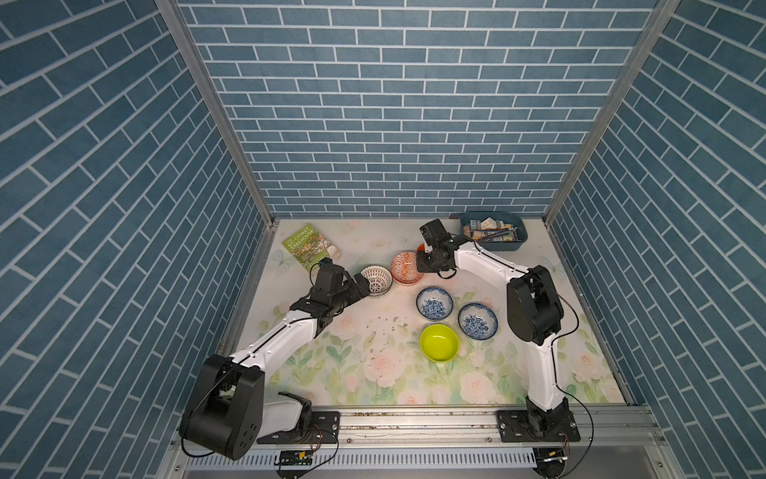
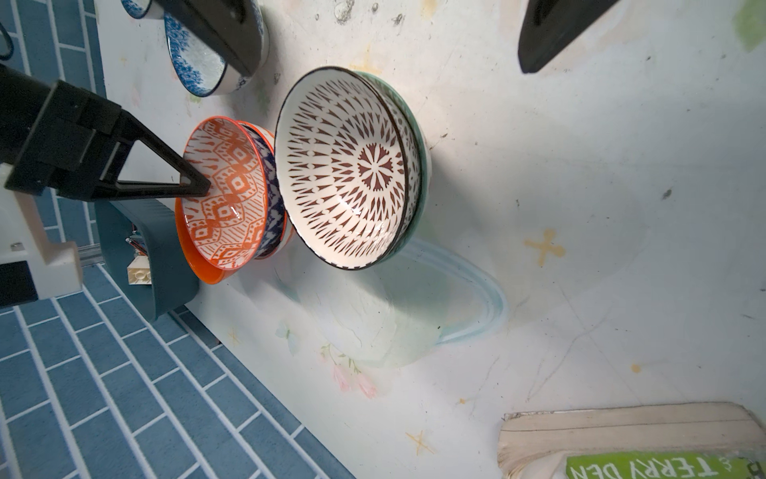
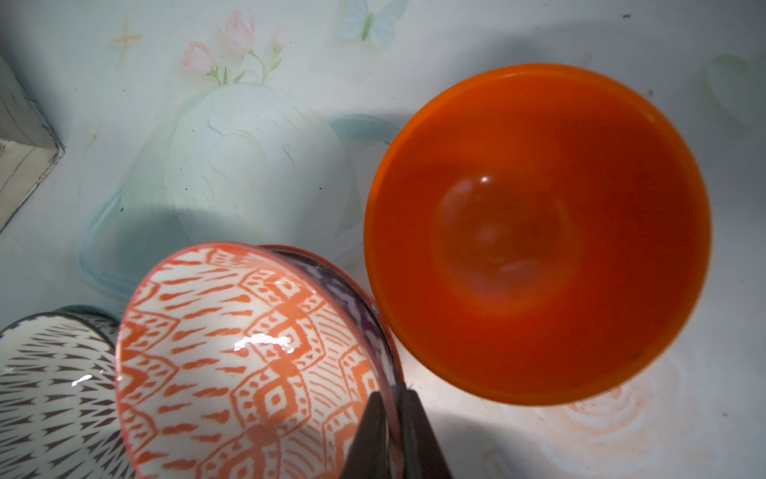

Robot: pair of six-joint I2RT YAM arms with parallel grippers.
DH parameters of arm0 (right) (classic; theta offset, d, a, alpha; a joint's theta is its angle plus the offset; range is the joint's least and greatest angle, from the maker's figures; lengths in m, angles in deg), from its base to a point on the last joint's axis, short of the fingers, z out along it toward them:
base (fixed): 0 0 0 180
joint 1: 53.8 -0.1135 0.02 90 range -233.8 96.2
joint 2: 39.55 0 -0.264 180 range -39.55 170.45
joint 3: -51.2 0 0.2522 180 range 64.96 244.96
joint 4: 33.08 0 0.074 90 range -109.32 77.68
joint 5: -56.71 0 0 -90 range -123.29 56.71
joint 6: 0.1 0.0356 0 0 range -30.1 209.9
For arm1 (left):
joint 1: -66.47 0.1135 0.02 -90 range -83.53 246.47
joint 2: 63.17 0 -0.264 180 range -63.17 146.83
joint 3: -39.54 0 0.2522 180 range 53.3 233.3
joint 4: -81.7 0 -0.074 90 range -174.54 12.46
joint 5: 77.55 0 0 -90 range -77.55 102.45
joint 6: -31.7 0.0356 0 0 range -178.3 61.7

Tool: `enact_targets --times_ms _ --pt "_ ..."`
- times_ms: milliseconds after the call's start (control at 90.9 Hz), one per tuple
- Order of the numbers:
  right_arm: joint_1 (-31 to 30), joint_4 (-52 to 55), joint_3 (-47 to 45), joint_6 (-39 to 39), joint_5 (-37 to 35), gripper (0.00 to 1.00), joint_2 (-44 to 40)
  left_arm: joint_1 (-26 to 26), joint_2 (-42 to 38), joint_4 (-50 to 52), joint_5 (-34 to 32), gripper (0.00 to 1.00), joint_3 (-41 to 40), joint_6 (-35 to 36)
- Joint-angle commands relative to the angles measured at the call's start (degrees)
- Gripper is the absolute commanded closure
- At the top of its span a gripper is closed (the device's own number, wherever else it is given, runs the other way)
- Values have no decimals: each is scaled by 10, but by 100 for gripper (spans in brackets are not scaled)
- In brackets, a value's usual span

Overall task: Stack the bowls
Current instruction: Place the bowl on the bowl, then move the bowl to the center of the board.

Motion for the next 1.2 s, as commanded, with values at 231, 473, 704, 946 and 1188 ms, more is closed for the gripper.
enact_targets --times_ms 231,473,704,946,1188 --pt "-4 0 -10 18 -17 56 -22 3 -2 12 -4 0 20 7" --pt "11 -27 -54 30 -34 38 -103 3 -1 21 -2 0 30 10" --pt "61 -36 -79 29 -5 37 -132 2 -4 25 -1 0 36 10" --pt "76 -25 -78 14 9 37 -136 2 10 13 8 0 40 19" --pt "108 -52 -131 7 28 37 -166 -22 41 25 11 0 96 32"
